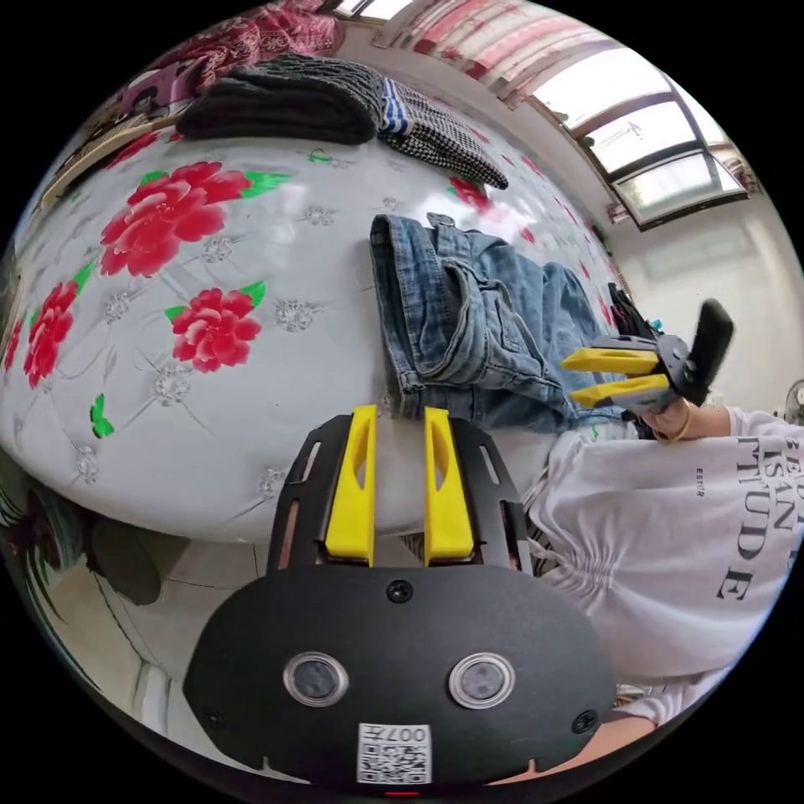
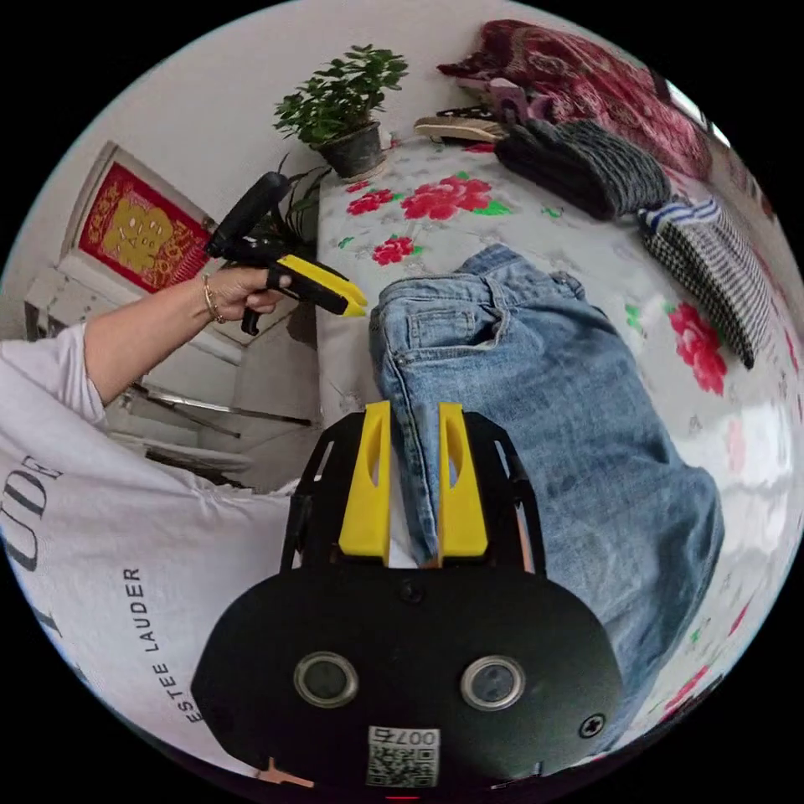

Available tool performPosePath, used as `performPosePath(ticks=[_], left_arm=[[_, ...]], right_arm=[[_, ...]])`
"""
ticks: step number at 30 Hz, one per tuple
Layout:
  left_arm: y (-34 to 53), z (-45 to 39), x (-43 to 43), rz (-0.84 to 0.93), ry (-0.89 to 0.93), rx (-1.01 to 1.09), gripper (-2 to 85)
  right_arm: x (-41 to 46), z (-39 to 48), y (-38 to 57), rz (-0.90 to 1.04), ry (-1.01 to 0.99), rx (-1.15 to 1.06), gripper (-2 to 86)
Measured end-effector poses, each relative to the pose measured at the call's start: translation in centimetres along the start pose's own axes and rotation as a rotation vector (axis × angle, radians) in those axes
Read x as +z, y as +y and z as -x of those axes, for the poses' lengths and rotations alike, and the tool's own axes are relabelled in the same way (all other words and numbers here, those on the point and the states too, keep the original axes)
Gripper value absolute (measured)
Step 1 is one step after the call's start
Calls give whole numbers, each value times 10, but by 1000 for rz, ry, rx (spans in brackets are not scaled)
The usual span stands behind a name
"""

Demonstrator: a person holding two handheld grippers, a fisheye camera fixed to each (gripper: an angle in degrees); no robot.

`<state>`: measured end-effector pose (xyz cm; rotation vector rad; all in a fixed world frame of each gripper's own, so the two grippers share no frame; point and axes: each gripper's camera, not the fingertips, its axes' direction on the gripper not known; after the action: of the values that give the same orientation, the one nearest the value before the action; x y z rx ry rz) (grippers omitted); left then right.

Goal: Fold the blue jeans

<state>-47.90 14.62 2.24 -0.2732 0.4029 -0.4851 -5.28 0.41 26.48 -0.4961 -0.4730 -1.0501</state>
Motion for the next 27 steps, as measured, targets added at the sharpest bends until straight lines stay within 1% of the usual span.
performPosePath(ticks=[2,4,6,7,8,9,10,11,13,14,15,16,18,20,23,25,26,27], left_arm=[[-3,-3,4,-14,41,-12,66],[-5,-6,1,-42,74,-13,57],[-8,-12,-12,-103,192,8,54],[-9,-15,-16,-125,219,19,57],[-9,-23,-26,-152,234,46,63],[-8,-31,-35,-175,197,76,67],[-6,-36,-40,-190,166,90,70],[0,-42,-50,-232,120,110,72],[12,-44,-60,-296,102,112,78],[18,-43,-61,-316,95,110,85],[22,-41,-57,-312,78,117,93],[23,-39,-53,-301,67,117,96],[20,-32,-33,-228,84,104,108],[15,-31,-23,-203,106,113,118],[2,-50,-21,-241,120,205,132],[-11,-66,-19,-255,97,270,139],[-21,-77,-14,-243,84,314,145],[-31,-86,-7,-213,108,364,141]], right_arm=[[17,20,-12,53,56,-89,107],[51,32,-24,175,90,-160,114],[75,30,-28,264,144,-174,111],[73,28,-29,234,177,-198,103],[71,24,-29,227,209,-174,97],[64,9,-32,218,136,-116,87],[51,-16,-32,190,5,11,79],[42,-33,-29,156,-77,89,76],[16,-98,2,-18,-411,358,68],[14,-112,11,-50,-483,413,66],[11,-135,29,-105,-613,493,65],[6,-151,43,-157,-674,534,64],[-1,-164,56,-190,-691,557,63],[-4,-172,63,-203,-722,566,62],[-4,-184,77,-225,-790,612,61],[-3,-189,88,-256,-825,640,60],[-2,-189,89,-258,-832,645,60],[0,-190,92,-263,-843,652,59]])
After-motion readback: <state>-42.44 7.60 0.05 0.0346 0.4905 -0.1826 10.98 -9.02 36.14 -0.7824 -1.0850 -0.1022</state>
